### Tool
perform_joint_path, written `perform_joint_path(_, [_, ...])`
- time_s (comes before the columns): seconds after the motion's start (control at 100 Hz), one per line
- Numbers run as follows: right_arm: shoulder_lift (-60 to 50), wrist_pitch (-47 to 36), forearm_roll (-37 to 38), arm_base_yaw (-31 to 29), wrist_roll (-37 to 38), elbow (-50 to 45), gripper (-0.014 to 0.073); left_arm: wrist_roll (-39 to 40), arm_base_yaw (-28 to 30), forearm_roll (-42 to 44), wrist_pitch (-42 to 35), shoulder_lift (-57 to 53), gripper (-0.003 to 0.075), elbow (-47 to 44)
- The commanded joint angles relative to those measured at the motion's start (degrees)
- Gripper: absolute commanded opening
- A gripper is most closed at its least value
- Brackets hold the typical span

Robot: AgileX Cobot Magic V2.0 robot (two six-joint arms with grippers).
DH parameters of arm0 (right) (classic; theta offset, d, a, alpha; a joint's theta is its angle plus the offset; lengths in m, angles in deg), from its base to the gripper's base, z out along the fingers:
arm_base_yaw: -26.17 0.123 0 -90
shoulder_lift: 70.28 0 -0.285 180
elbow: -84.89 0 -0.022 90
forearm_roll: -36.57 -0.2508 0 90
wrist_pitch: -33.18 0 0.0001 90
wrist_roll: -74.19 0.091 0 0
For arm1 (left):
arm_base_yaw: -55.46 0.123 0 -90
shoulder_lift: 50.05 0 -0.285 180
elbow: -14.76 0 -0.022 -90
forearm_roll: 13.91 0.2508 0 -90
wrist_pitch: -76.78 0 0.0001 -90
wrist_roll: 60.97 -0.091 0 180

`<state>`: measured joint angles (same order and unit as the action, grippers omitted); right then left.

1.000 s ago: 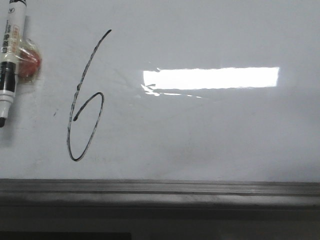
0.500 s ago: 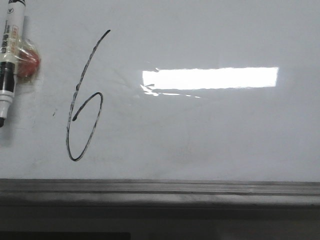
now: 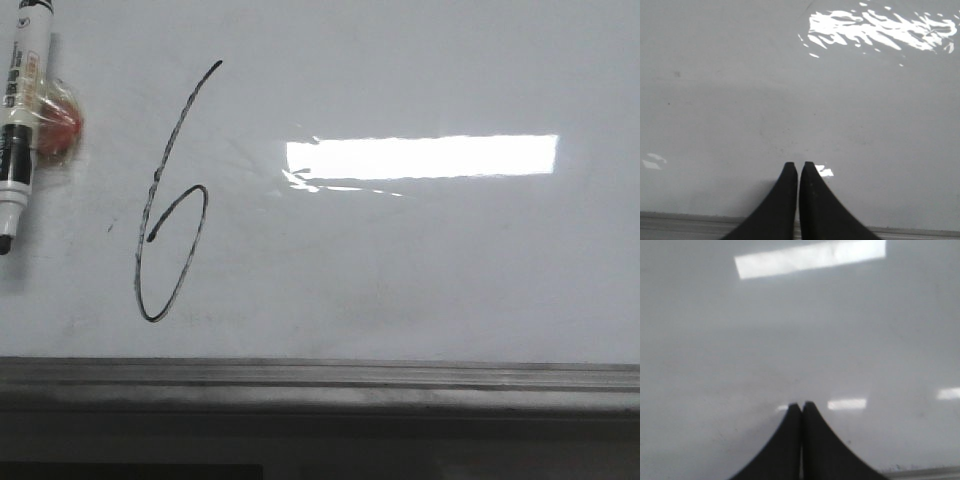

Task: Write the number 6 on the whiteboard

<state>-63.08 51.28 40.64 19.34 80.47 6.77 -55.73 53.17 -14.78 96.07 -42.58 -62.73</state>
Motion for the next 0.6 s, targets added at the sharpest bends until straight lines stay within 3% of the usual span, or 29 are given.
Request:
perform_joint_path(0.0, [-1.16, -0.12, 0.55, -0.44, -1.91, -1.43, -0.0064, 0.64, 0.16, -0.42, -2.48, -1.75, -0.0019, -2.5])
perform_joint_path(0.59, [-1.16, -0.12, 0.0, -0.44, -1.91, -1.43, -0.0064, 0.64, 0.16, -0.42, -2.48, -1.75, -0.0019, -2.5])
